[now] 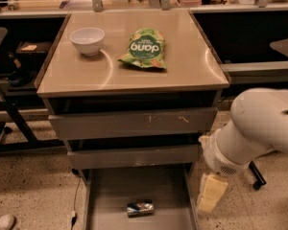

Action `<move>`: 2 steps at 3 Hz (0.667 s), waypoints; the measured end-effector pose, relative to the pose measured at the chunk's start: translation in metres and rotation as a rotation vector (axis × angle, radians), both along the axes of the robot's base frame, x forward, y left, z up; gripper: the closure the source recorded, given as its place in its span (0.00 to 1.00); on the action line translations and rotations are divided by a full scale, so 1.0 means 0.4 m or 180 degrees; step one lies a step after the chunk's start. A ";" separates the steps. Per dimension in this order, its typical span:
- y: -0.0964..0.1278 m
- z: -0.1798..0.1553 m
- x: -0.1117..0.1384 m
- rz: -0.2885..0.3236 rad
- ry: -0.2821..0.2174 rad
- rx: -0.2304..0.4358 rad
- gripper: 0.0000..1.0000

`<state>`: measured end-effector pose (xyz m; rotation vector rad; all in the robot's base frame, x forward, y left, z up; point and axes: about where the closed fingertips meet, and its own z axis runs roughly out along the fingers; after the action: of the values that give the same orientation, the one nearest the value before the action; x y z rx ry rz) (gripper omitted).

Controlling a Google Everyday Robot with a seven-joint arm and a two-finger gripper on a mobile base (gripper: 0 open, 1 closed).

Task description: Pick redbull can from bottom drawer and place on counter

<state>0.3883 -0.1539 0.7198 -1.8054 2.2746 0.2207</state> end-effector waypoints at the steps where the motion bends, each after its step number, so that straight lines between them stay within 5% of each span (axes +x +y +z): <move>1: 0.043 -0.170 -0.016 0.0051 0.0143 0.0066 0.00; 2: 0.043 -0.170 -0.016 0.0051 0.0143 0.0066 0.00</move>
Offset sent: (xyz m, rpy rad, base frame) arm -0.0065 0.0146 -0.0552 0.0140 0.0429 0.0165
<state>0.3818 -0.1365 0.6519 -1.8269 2.2801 0.2894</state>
